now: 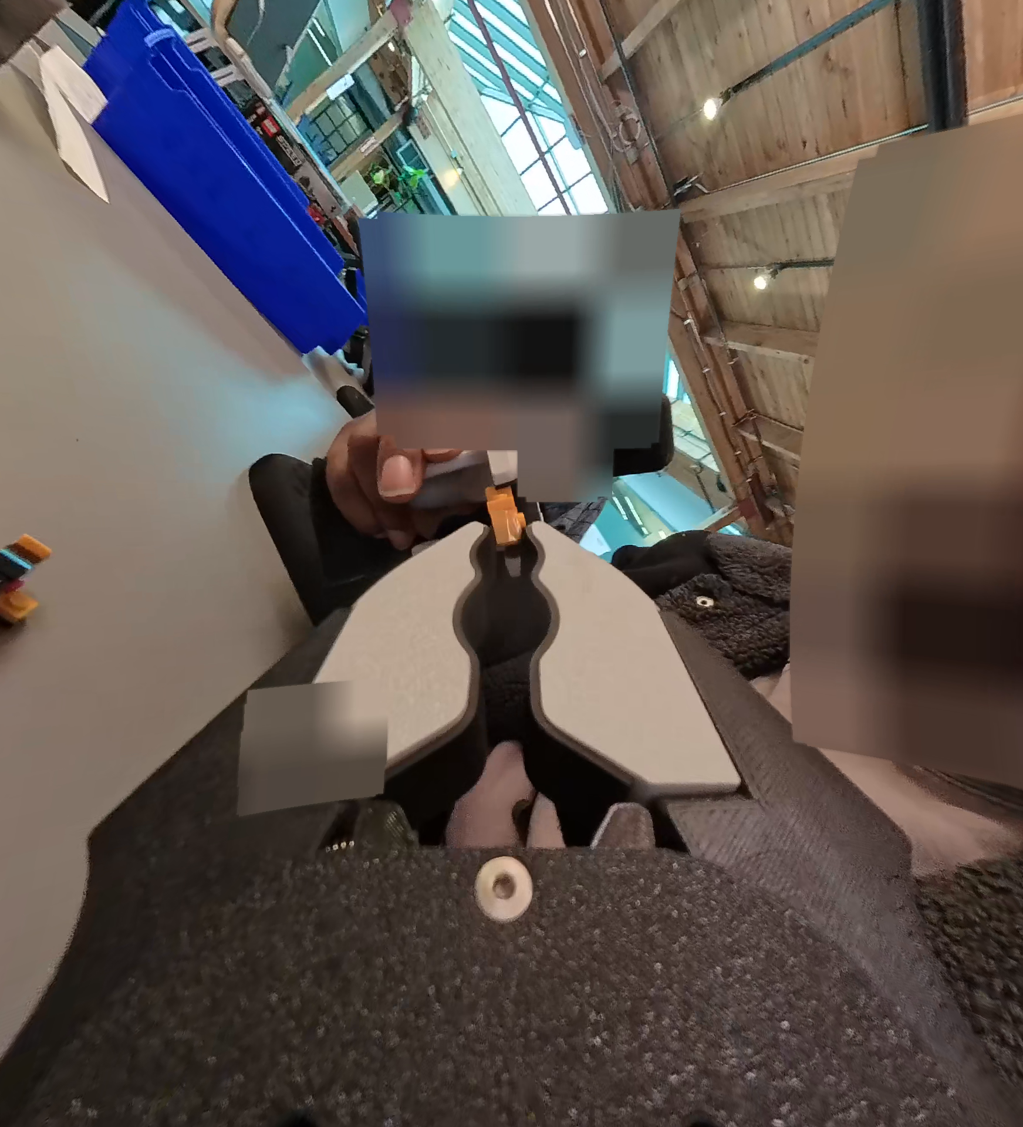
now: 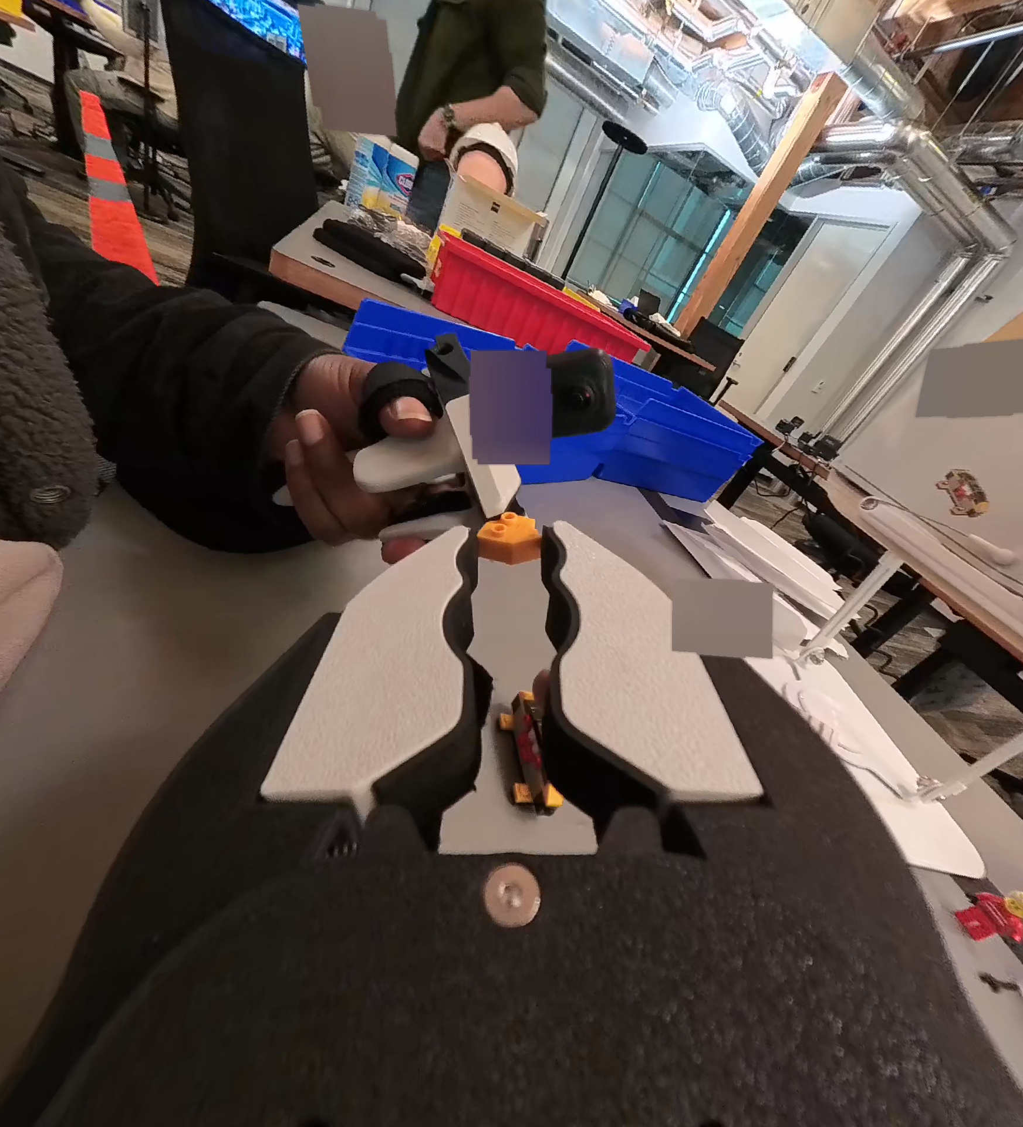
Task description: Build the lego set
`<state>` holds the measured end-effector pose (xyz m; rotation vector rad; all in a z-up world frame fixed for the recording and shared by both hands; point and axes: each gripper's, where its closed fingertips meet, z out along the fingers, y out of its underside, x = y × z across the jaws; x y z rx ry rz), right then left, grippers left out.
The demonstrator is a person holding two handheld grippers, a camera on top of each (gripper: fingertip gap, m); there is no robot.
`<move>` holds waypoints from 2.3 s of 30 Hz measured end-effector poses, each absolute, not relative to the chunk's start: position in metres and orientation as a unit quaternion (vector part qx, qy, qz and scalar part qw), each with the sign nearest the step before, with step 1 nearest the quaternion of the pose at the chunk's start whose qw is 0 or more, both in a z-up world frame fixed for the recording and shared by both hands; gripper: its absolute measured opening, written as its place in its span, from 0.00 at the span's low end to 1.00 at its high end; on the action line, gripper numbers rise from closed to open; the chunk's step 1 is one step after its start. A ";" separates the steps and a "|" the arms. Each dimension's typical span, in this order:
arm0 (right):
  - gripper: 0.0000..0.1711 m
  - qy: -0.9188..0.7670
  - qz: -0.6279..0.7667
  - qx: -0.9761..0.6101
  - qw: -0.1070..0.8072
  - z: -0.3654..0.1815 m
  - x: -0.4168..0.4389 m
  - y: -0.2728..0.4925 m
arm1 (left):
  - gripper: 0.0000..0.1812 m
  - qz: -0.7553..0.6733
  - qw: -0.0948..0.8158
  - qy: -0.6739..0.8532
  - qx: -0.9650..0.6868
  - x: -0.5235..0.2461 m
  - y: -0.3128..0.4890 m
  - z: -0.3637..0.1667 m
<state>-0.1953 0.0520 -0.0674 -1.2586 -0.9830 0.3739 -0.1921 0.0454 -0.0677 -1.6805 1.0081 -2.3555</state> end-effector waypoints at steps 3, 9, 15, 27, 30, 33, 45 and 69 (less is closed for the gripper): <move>0.12 -0.447 0.171 -0.559 0.677 -0.069 -0.197 0.049 | 0.04 -0.779 0.018 0.316 -0.541 -0.193 0.043 -0.069; 0.12 -0.442 0.197 -0.548 0.682 -0.065 -0.198 0.045 | 0.05 -0.800 -0.014 0.295 -0.522 -0.195 0.039 -0.065; 0.12 -0.447 0.215 -0.519 0.696 -0.054 -0.199 0.035 | 0.05 -0.838 -0.066 0.253 -0.479 -0.196 0.030 -0.054; 0.12 -0.435 0.219 -0.522 0.701 -0.052 -0.199 0.036 | 0.05 -0.843 -0.045 0.241 -0.479 -0.196 0.032 -0.053; 0.14 -0.407 0.248 -0.553 0.684 -0.054 -0.194 0.044 | 0.05 -0.826 0.015 0.268 -0.495 -0.194 0.039 -0.056; 0.17 -0.378 0.316 -0.590 0.640 -0.057 -0.189 0.047 | 0.05 -0.793 0.095 0.316 -0.512 -0.196 0.045 -0.058; 0.07 -0.327 0.470 -0.622 0.533 -0.063 -0.199 0.041 | 0.05 -0.721 0.216 0.420 -0.508 -0.197 0.038 -0.063; 0.07 -0.471 0.145 -0.788 0.369 -0.195 -0.148 0.079 | 0.17 -0.364 0.231 0.675 -0.598 -0.187 0.124 -0.185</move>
